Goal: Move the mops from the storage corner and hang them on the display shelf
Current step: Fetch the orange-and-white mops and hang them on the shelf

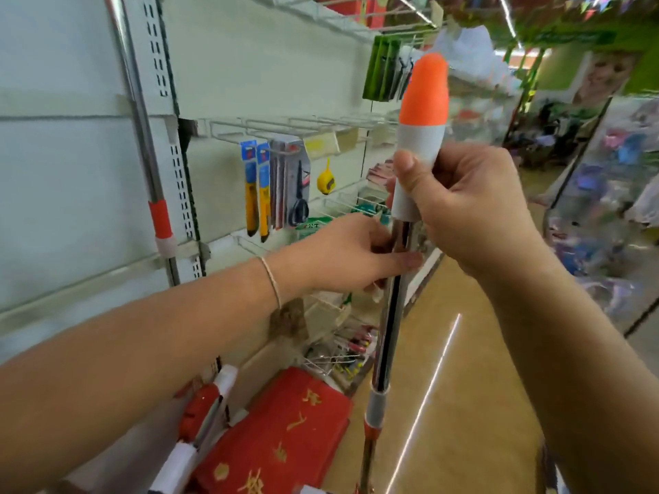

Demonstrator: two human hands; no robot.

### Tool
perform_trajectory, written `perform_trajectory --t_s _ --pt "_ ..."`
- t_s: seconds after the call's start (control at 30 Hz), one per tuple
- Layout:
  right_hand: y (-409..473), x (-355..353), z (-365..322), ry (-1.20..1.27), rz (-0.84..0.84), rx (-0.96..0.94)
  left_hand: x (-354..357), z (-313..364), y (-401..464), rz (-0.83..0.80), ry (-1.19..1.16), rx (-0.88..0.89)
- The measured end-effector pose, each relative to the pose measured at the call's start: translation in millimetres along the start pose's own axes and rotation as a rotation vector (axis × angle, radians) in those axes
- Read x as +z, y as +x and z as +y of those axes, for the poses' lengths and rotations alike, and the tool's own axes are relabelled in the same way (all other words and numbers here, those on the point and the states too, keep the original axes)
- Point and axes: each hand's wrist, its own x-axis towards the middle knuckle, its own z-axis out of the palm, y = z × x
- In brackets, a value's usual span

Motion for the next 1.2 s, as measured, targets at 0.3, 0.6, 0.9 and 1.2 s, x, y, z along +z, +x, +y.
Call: perform_trajectory --t_s 0.3,0.6,0.9,1.2 --pt "91.6 50.7 65.5 0.214 -0.168 -0.13 -38.8 -36.0 57.1 0.229 0.065 -0.27" --pt "157.1 107.8 70.3 0.375 -0.251 -0.144 -83.6 -52.6 71.4 0.521 0.086 -0.433" --pt "187.9 159.2 41.6 0.342 -0.263 -0.195 -140.1 -59.4 55.0 0.697 0.084 -0.433" --pt "212.9 184.9 8.8 0.187 -0.18 -0.261 -188.5 -64.9 48.2 0.702 0.102 -0.424"
